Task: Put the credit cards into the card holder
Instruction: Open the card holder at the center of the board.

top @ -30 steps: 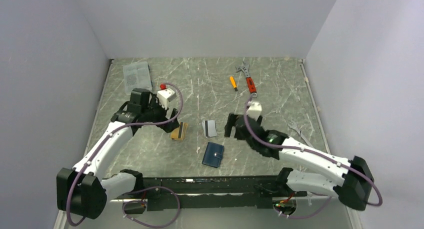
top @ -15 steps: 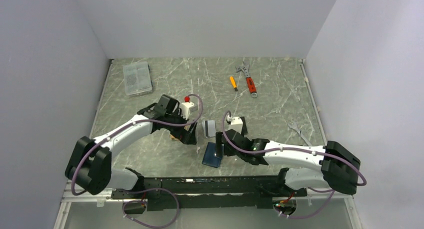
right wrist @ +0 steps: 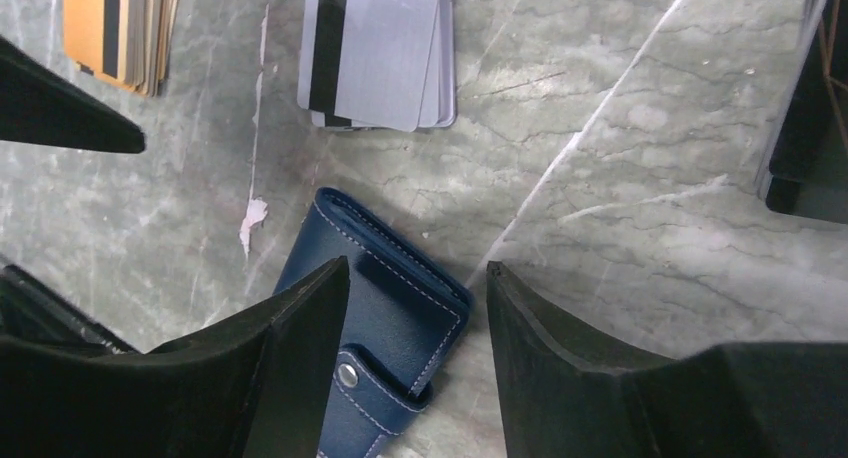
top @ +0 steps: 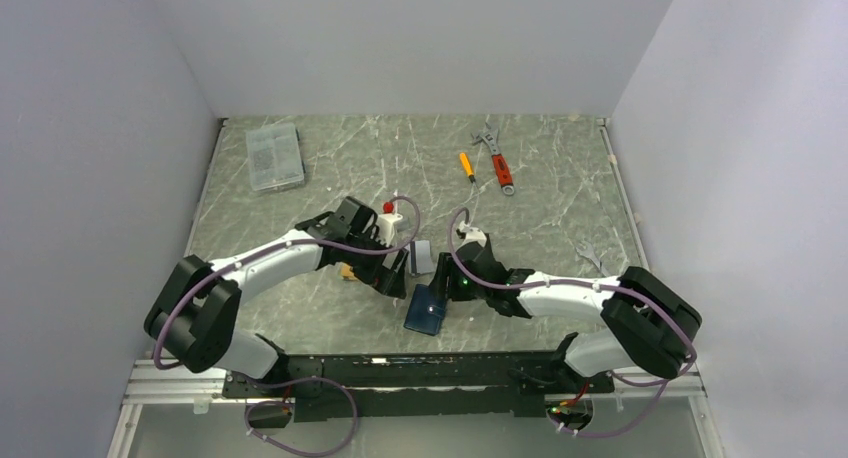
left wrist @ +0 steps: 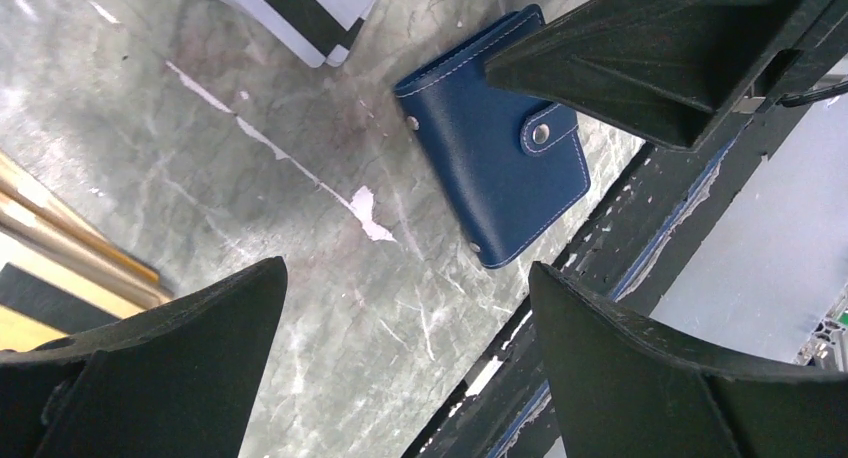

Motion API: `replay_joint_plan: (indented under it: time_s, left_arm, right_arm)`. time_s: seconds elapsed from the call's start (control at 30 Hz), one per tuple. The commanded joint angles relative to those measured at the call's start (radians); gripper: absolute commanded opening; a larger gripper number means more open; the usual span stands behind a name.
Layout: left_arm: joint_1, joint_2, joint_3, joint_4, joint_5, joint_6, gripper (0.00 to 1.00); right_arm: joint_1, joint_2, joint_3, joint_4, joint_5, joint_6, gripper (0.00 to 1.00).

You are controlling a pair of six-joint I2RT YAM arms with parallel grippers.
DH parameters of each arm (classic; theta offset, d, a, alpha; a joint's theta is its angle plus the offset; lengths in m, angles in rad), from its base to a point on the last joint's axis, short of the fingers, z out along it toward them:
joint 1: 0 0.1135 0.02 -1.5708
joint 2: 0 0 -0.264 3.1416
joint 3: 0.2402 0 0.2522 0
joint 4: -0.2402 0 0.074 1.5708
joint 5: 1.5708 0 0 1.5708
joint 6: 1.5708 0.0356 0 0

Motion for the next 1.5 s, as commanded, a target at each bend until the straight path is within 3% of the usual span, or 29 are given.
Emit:
replay_joint_plan:
  time_s: [0.0, 0.2, 0.53, 0.67, 0.83, 1.03, 1.23, 1.4, 1.47]
  left_arm:
    - [-0.022, 0.045, 0.005, 0.044, -0.001, -0.008, 0.98]
    - [-0.042, 0.135, 0.012, 0.077, 0.069, 0.018, 0.91]
    - [-0.076, 0.200, -0.058, 0.232, 0.154, 0.052, 0.91]
    - [-0.102, 0.223, -0.076, 0.267, 0.126, 0.078, 0.81]
    - [-0.141, 0.222, -0.068, 0.265, 0.056, 0.100, 0.64]
    - [-0.177, 0.235, -0.032, 0.225, -0.045, 0.171, 0.49]
    - [-0.177, 0.261, -0.005, 0.224, -0.083, 0.190, 0.23]
    - [-0.167, 0.257, 0.031, 0.193, -0.058, 0.189, 0.02]
    - [-0.147, 0.242, 0.054, 0.168, -0.015, 0.177, 0.00]
  right_arm:
    - [-0.034, 0.011, -0.050, 0.088, -0.101, 0.015, 0.55]
    - [-0.090, -0.006, -0.108, 0.113, -0.178, 0.024, 0.43]
    - [-0.134, -0.018, -0.196, 0.220, -0.291, 0.021, 0.30]
    - [-0.147, -0.005, -0.189, 0.237, -0.333, 0.006, 0.27]
    - [-0.176, 0.005, -0.193, 0.276, -0.393, -0.003, 0.15]
    - [-0.189, -0.035, -0.200, 0.266, -0.405, -0.017, 0.06]
    - [-0.189, -0.090, -0.191, 0.176, -0.372, -0.051, 0.10]
    - [-0.185, -0.212, -0.158, 0.014, -0.296, -0.084, 0.41]
    - [-0.182, -0.281, -0.148, -0.053, -0.255, -0.095, 0.45]
